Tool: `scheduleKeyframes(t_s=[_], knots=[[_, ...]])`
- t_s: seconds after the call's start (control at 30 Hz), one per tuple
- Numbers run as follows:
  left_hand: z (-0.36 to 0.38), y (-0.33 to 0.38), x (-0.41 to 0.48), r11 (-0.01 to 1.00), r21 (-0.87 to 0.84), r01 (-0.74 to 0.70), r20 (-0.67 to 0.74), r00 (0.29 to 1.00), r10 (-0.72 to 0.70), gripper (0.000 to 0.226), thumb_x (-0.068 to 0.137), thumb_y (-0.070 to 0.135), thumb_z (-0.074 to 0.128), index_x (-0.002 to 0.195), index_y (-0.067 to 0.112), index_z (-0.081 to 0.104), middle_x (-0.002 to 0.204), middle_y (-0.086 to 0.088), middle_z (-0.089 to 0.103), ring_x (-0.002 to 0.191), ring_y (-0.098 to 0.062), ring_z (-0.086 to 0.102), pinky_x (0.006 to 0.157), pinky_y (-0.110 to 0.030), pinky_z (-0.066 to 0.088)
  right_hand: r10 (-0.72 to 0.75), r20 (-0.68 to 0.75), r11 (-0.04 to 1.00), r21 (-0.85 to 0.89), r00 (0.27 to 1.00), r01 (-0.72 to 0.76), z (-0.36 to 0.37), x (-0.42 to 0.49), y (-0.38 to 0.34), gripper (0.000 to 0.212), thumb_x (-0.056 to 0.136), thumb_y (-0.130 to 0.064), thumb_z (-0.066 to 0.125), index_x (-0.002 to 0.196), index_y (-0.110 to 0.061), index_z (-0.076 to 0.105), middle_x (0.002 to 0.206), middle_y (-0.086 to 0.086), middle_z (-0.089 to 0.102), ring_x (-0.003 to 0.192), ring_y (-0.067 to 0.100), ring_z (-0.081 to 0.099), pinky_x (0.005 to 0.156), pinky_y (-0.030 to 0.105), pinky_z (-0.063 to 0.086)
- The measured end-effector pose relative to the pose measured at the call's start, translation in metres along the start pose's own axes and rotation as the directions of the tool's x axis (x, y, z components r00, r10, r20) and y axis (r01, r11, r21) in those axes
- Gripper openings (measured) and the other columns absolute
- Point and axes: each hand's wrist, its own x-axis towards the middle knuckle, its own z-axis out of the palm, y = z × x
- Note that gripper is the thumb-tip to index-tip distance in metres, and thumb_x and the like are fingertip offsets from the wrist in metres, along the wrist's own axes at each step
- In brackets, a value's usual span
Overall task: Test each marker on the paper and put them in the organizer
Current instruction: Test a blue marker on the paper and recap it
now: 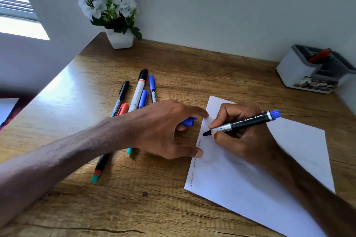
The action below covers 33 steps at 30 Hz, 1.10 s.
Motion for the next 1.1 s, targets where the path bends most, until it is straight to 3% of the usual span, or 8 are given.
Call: scheduleKeyframes(t_s=[0.2, 0.33, 0.47, 0.6, 0.8, 0.97, 1.1], knots=[[0.0003, -0.0004, -0.0007, 1.0, 0.005, -0.002, -0.001, 1.0, 0.002, 0.088, 0.077, 0.073, 0.068, 0.151, 0.041, 0.032, 0.127, 0.014, 0.063, 0.094, 0.001, 0.052, 0.07, -0.004, 0.031, 0.023, 0.015, 1.0, -0.02, 1.0, -0.023, 0.0041, 0.0004, -0.0004, 0.007, 0.069, 0.003, 0.073, 0.07, -0.002, 0.069, 0.06, 0.004, 0.067, 0.049, 0.002, 0.053, 0.05, 0.011, 0.039], [0.0012, -0.001, -0.0006, 1.0, 0.017, -0.002, 0.001, 1.0, 0.002, 0.088, 0.077, 0.073, 0.067, 0.151, 0.042, 0.031, 0.129, 0.013, 0.063, 0.097, 0.001, 0.053, 0.075, -0.012, 0.037, 0.021, 0.011, 0.999, -0.03, 1.0, -0.02, 0.0039, -0.0006, 0.0004, 0.007, 0.069, 0.002, 0.073, 0.07, -0.004, 0.07, 0.06, 0.004, 0.067, 0.049, 0.003, 0.053, 0.05, 0.012, 0.039], [0.0003, -0.0006, 0.0002, 1.0, 0.012, -0.001, 0.003, 1.0, 0.001, 0.088, 0.077, 0.074, 0.067, 0.151, 0.042, 0.032, 0.126, 0.014, 0.063, 0.098, 0.0, 0.057, 0.073, -0.007, 0.036, 0.025, 0.002, 0.999, -0.033, 1.0, -0.025, 0.0049, -0.0002, 0.0013, 0.005, 0.071, 0.0, 0.074, 0.072, -0.004, 0.071, 0.061, -0.001, 0.067, 0.049, 0.003, 0.054, 0.05, 0.012, 0.04], [-0.0002, 0.0003, 0.0003, 1.0, 0.009, -0.002, 0.01, 1.0, 0.002, 0.088, 0.078, 0.073, 0.067, 0.152, 0.041, 0.032, 0.126, 0.015, 0.063, 0.094, 0.002, 0.055, 0.072, -0.005, 0.032, 0.027, -0.003, 0.999, -0.045, 1.0, -0.027, 0.004, 0.0001, 0.0019, 0.004, 0.071, -0.002, 0.074, 0.072, -0.004, 0.071, 0.061, 0.006, 0.067, 0.05, 0.004, 0.053, 0.05, 0.014, 0.04], [-0.0002, 0.0011, 0.0005, 1.0, 0.024, -0.008, 0.017, 1.0, 0.008, 0.087, 0.078, 0.072, 0.067, 0.152, 0.042, 0.031, 0.115, 0.018, 0.062, 0.086, 0.004, 0.052, 0.068, -0.006, 0.031, 0.037, -0.017, 0.999, -0.037, 0.999, -0.038, 0.0039, 0.0005, 0.0029, 0.004, 0.071, -0.003, 0.074, 0.072, -0.003, 0.071, 0.06, 0.004, 0.067, 0.05, 0.005, 0.053, 0.05, 0.017, 0.041], [-0.0011, 0.0031, 0.0003, 1.0, 0.03, 0.006, 0.025, 1.0, -0.007, 0.086, 0.078, 0.072, 0.067, 0.151, 0.043, 0.031, 0.082, 0.031, 0.042, 0.076, 0.013, 0.048, 0.064, -0.007, 0.03, 0.049, -0.041, 0.998, -0.037, 0.998, -0.051, 0.0051, 0.0021, 0.0052, 0.003, 0.071, -0.004, 0.074, 0.072, -0.005, 0.072, 0.063, -0.009, 0.069, 0.052, 0.003, 0.056, 0.052, 0.016, 0.042], [-0.0013, 0.0022, -0.0003, 1.0, 0.025, -0.001, 0.023, 1.0, 0.001, 0.086, 0.079, 0.071, 0.067, 0.151, 0.043, 0.031, 0.092, 0.024, 0.053, 0.077, 0.01, 0.05, 0.064, -0.007, 0.031, 0.043, -0.062, 0.998, -0.038, 0.997, -0.045, 0.0049, 0.0024, 0.0051, 0.003, 0.071, -0.005, 0.074, 0.072, -0.007, 0.073, 0.061, -0.009, 0.068, 0.051, 0.003, 0.055, 0.052, 0.016, 0.04]])
